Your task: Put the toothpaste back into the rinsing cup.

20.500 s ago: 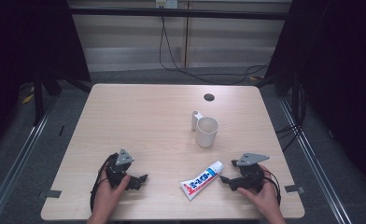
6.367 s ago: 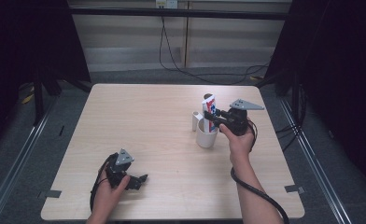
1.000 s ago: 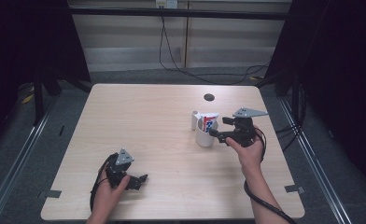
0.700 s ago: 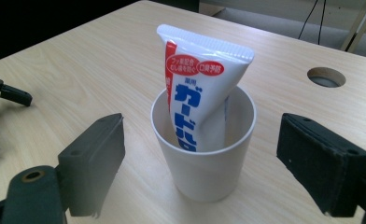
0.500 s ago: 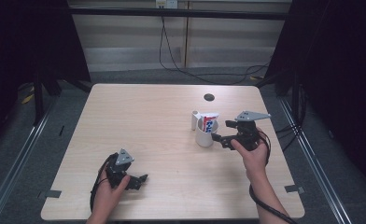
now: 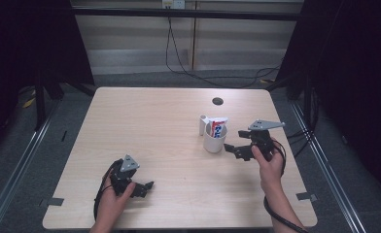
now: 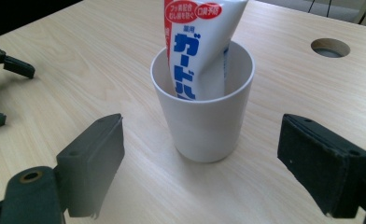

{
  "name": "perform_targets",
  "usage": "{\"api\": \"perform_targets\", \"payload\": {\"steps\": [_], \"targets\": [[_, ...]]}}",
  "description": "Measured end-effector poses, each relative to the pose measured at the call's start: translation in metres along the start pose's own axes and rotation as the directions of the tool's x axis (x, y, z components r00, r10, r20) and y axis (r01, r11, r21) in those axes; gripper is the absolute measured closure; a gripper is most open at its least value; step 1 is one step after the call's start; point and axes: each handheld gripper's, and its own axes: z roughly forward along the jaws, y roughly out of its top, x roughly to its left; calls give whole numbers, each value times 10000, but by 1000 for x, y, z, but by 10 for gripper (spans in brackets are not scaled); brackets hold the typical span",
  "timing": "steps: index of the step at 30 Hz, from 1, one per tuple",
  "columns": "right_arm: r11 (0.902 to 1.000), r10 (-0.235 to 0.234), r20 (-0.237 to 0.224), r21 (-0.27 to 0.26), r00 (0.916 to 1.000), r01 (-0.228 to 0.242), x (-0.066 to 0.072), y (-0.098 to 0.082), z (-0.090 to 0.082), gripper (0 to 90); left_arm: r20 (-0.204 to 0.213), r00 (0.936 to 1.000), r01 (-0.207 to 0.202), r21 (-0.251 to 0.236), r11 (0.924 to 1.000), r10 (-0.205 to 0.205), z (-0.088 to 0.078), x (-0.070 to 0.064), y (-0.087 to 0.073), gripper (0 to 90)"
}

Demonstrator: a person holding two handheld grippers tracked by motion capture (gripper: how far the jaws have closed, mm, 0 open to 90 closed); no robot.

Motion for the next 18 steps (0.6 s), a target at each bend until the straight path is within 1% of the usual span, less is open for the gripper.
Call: {"api": "perform_targets", "payload": {"steps": [3, 5, 7, 10, 14, 16, 18], "targets": [[10000, 17, -34, 80, 10000, -16, 0, -3, -1, 141, -7, 10000, 11, -15, 10000, -11, 0, 0, 0, 0], [9997, -118, -25, 205, 9999, 119, 0, -5, -2, 141, 6, 10000, 20, -43, 10000, -20, 0, 0, 0, 0], [9998, -81, -38, 181, 10000, 81, 0, -8, -3, 141, -6, 10000, 31, -23, 10000, -31, 0, 0, 0, 0], [9994, -147, -5, 315, 9999, 147, 1, -12, -4, 141, -4, 10000, 18, -14, 10000, -18, 0, 0, 0, 0], [9991, -187, -23, 369, 9998, 187, 1, -18, -6, 141, -2, 10000, 3, -14, 10000, -3, 0, 0, 0, 0], [9979, -365, 8, 532, 9993, 364, 2, -21, -6, 141, 3, 10000, 10, -18, 10000, -10, 0, 0, 0, 0], [9974, -408, 12, 596, 9992, 407, 3, -24, -7, 141, -6, 10000, 7, -10, 10000, -7, 0, 0, 0, 0]]}}
